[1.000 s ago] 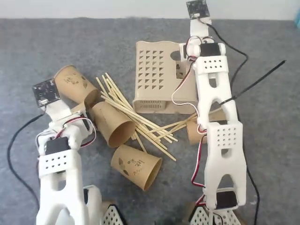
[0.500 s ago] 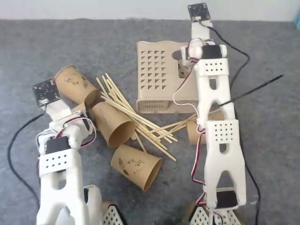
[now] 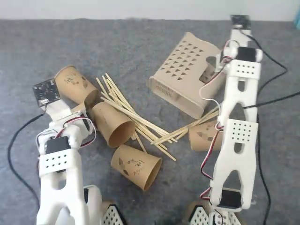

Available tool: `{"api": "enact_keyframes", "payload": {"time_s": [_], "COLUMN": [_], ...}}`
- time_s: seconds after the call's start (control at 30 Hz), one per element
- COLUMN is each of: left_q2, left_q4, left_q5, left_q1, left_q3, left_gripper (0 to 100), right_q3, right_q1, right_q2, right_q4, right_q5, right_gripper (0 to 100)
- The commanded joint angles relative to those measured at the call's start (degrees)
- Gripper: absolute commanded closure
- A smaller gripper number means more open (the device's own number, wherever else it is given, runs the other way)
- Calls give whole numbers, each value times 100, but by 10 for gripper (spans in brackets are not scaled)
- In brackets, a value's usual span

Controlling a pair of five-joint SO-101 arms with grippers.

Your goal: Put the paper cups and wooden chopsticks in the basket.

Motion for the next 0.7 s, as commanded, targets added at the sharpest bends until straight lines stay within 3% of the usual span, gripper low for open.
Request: {"api": "enact_keyframes", "payload": {"time_s": [0.0, 0.2, 0.47, 0.67], "left_q2": [26, 26, 26, 26], "left_q4": [-123, -123, -123, -123], "left_q5": [44, 44, 44, 35], "left_q1": [-44, -53, -53, -53], "left_q3": [-4, 4, 4, 4], "left_gripper": [809, 809, 809, 809], "right_q3": [-870, -422, 2163, 4334], "right_q1": [233, 330, 699, 866], "right_q2": [-382, -848, -2167, -3714], "right_q4": [822, 1253, 1244, 1226], "right_q5": [-721, -756, -747, -88], "right_gripper": [851, 851, 851, 851]}}
